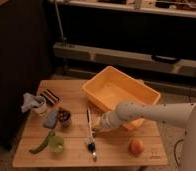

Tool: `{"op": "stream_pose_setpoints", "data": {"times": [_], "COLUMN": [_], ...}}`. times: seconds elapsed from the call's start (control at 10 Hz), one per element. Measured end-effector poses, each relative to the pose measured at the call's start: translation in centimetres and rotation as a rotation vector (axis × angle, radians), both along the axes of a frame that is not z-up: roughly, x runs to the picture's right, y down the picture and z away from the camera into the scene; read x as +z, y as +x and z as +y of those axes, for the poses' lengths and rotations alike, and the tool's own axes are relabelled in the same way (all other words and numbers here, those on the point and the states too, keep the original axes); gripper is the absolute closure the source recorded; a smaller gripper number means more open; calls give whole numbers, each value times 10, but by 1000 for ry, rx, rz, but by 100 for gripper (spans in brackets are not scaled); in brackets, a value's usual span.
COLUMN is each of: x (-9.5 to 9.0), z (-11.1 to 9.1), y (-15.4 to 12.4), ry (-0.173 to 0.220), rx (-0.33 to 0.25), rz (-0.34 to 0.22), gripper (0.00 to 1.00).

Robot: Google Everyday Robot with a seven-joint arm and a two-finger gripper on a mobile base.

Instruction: Place fork in tray

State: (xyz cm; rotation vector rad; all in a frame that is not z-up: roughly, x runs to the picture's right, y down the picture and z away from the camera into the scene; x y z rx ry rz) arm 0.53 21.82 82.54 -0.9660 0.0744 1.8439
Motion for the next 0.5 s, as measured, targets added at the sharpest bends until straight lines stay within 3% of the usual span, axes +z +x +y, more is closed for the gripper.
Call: {"op": "stream_pose_setpoints", "data": {"times": [0.3, 0.5], "x": [1, 1], "z": [2, 4], "y": [1, 1], "ry": [-5, -10], "rx": [4, 0], "rz": [2, 1], "gripper": [54, 74]}}
